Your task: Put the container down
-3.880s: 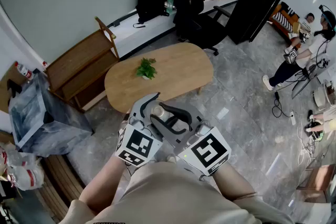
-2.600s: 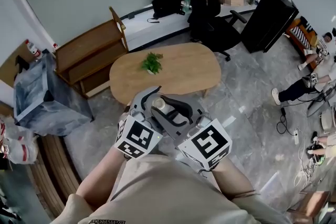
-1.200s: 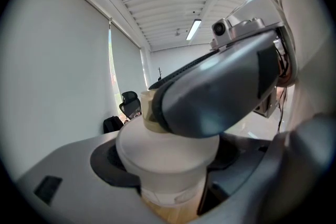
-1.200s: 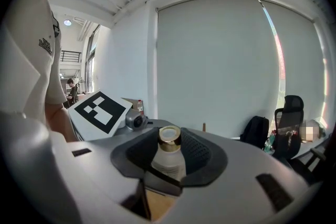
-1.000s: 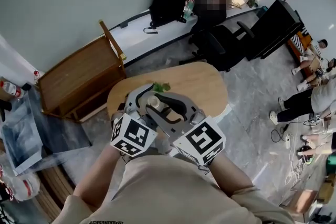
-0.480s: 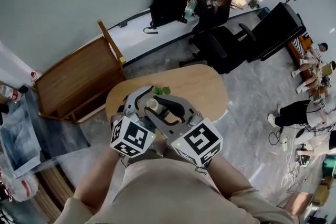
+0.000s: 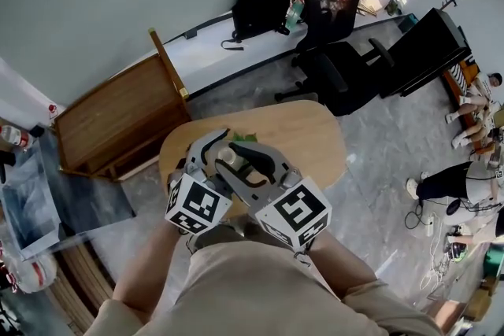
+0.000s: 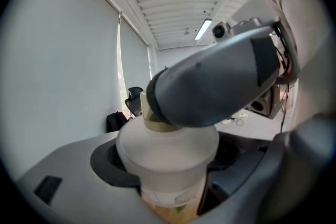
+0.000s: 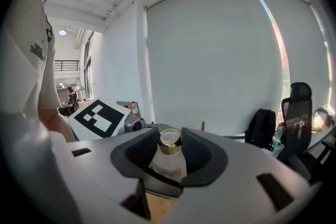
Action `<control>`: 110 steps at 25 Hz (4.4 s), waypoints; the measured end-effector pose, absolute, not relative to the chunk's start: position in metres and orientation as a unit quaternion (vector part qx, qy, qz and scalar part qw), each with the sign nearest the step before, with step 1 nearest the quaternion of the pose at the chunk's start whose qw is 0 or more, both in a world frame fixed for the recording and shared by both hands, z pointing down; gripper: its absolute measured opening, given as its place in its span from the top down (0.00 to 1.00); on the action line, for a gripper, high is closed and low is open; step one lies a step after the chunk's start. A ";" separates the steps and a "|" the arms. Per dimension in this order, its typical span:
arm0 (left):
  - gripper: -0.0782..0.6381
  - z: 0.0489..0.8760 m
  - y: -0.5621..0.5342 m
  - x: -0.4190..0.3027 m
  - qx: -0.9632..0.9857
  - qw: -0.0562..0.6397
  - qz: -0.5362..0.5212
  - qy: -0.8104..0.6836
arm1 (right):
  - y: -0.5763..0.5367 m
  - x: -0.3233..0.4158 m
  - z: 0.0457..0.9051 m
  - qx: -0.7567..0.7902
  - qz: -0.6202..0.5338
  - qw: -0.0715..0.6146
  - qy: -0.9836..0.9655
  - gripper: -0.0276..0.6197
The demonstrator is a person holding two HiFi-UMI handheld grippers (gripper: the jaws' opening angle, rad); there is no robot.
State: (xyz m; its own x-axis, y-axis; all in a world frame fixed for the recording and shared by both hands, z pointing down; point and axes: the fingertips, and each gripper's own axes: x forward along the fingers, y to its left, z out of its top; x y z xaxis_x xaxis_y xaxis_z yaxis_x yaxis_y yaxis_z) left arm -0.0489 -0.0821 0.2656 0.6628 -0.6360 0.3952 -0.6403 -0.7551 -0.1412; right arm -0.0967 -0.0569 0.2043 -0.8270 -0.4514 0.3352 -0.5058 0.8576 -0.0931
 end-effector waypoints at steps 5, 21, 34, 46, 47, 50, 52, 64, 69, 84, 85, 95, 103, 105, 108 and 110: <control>0.42 0.277 -0.104 -0.044 0.908 0.007 0.223 -0.356 | -0.076 -0.087 0.195 0.238 0.077 0.117 -0.961 0.76; 0.42 0.379 -0.213 -0.066 0.896 0.024 0.210 -0.390 | -0.196 -0.029 0.323 0.296 0.131 0.141 -0.936 0.82; 0.42 0.538 -0.272 -0.101 0.879 0.097 0.197 -0.424 | -0.259 -0.014 0.506 0.339 0.202 0.174 -0.902 0.89; 0.42 0.692 -0.292 -0.091 0.881 0.120 0.207 -0.407 | -0.290 0.015 0.654 0.364 0.213 0.206 -0.883 0.91; 0.42 0.703 -0.292 -0.089 0.883 0.118 0.209 -0.404 | -0.291 0.016 0.663 0.364 0.215 0.207 -0.882 0.91; 0.42 0.733 -0.293 -0.081 0.890 0.107 0.210 -0.391 | -0.293 0.017 0.692 0.364 0.220 0.211 -0.880 0.91; 0.42 0.752 -0.294 -0.075 0.894 0.098 0.211 -0.383 | -0.293 0.017 0.710 0.364 0.225 0.214 -0.878 0.91; 0.42 0.834 -0.289 -0.068 0.900 0.098 0.219 -0.365 | -0.284 0.027 0.773 0.365 0.242 0.227 -0.870 0.92; 0.42 0.848 -0.287 -0.060 0.902 0.100 0.220 -0.357 | -0.278 0.030 0.779 0.361 0.245 0.234 -0.869 0.92; 0.42 0.856 -0.282 -0.048 0.911 0.109 0.231 -0.325 | -0.275 0.036 0.785 0.367 0.253 0.235 -0.864 0.92; 0.42 0.855 -0.282 -0.049 0.912 0.112 0.226 -0.325 | -0.275 0.037 0.784 0.368 0.252 0.236 -0.863 0.92; 0.40 0.847 -0.266 -0.074 0.897 0.112 0.260 -0.341 | -0.275 0.038 0.759 0.372 0.243 0.238 -0.863 0.92; 0.41 0.818 -0.247 -0.105 0.879 0.126 0.278 -0.366 | -0.269 0.038 0.719 0.376 0.233 0.241 -0.864 0.92; 0.42 0.802 -0.246 -0.114 0.876 0.122 0.271 -0.380 | -0.266 0.039 0.709 0.376 0.228 0.244 -0.864 0.92; 0.52 0.770 -0.242 -0.126 0.871 0.112 0.251 -0.407 | -0.264 0.042 0.692 0.382 0.227 0.247 -0.861 0.92; 0.55 0.749 -0.239 -0.131 0.868 0.111 0.242 -0.419 | -0.263 0.043 0.677 0.386 0.225 0.246 -0.860 0.93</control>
State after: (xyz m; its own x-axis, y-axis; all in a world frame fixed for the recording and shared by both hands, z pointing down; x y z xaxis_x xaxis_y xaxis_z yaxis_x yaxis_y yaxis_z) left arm -0.1308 -0.2392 0.7489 0.5316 -0.6736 0.5134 -0.7812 -0.6242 -0.0101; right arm 0.0435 -0.2627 0.6774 -0.5815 -0.5535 0.5962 -0.7746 0.6008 -0.1976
